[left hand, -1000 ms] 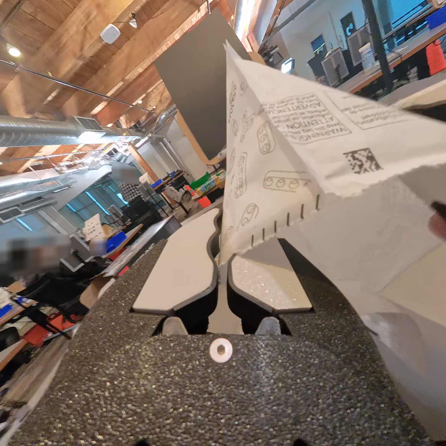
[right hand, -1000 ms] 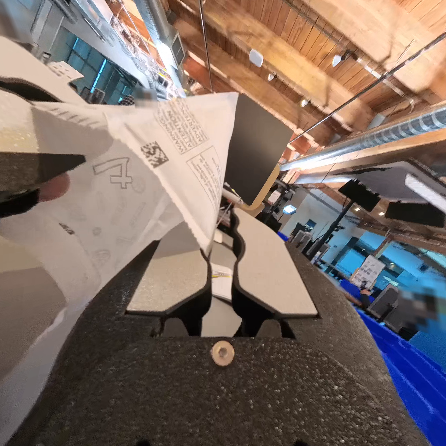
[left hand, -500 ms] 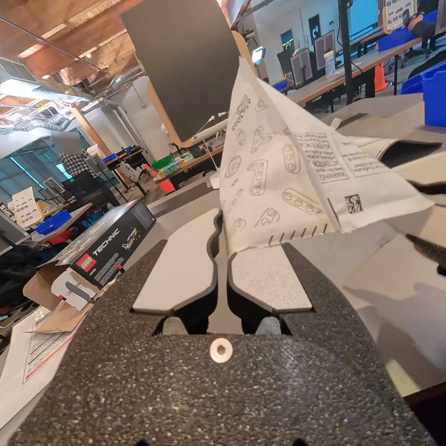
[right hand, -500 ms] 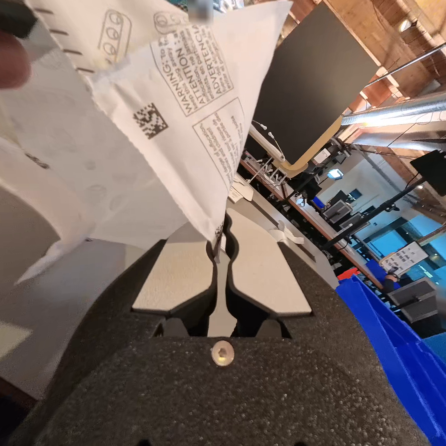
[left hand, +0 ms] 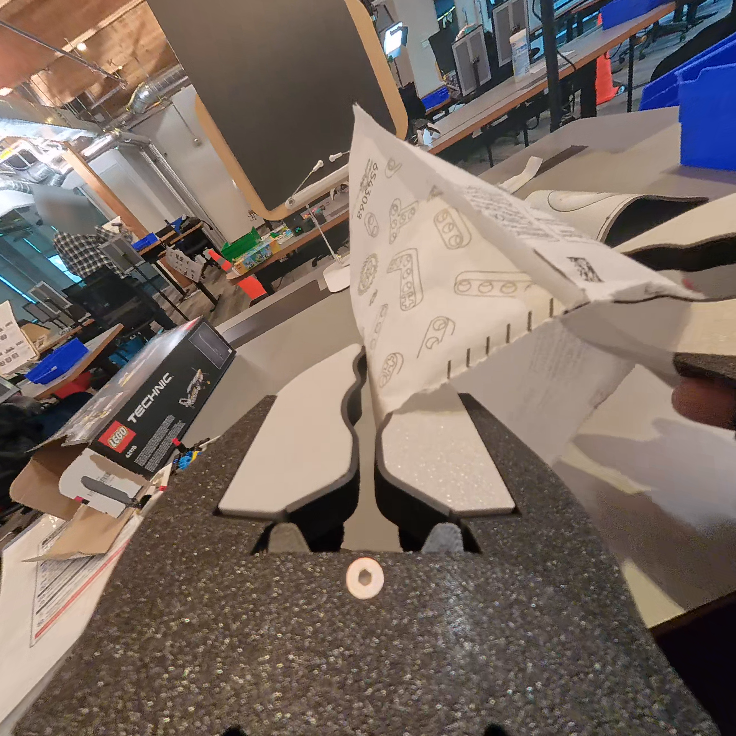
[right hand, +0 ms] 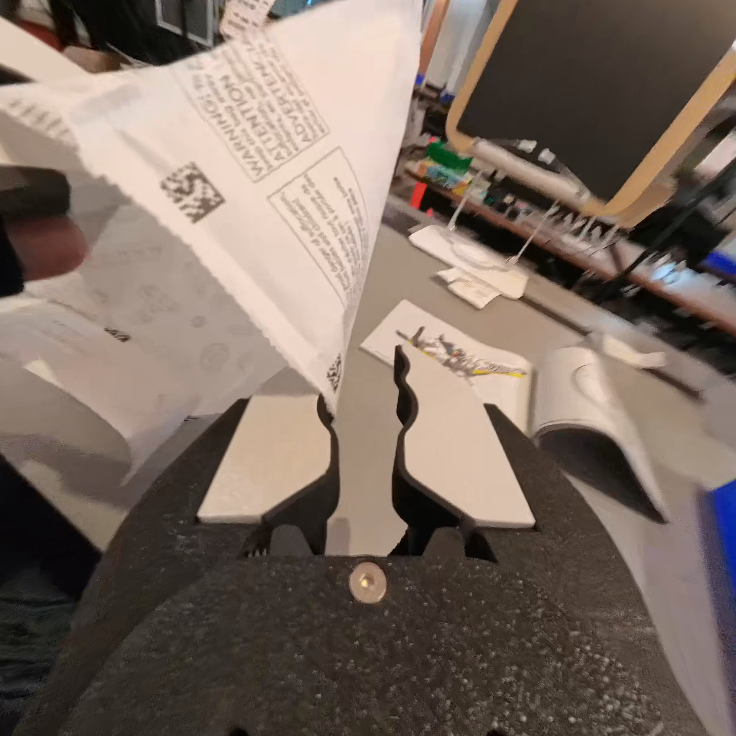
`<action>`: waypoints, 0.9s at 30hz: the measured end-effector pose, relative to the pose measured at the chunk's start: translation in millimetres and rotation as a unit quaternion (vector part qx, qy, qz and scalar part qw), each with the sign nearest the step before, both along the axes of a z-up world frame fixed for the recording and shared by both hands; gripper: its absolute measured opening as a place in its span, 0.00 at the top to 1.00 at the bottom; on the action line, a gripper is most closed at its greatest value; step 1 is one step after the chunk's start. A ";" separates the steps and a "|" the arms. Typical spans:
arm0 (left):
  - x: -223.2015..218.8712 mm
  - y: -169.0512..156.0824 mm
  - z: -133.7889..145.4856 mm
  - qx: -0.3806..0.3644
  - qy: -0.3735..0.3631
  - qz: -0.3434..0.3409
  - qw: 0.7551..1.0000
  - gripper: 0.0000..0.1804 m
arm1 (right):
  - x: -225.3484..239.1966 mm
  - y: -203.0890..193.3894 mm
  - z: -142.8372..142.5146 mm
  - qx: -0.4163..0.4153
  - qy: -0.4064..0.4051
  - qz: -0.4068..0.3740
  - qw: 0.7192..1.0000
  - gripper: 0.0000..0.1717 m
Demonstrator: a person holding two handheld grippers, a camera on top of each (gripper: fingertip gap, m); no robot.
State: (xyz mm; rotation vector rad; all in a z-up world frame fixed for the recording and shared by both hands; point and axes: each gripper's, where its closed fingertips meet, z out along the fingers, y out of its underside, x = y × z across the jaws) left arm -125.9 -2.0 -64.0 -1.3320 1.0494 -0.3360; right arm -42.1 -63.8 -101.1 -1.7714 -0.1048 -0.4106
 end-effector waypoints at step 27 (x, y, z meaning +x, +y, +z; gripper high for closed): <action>-1.1 39.2 -78.0 -0.139 0.043 0.018 0.989 0.99 | 2.5 15.8 -9.2 0.031 0.127 0.003 0.991 1.00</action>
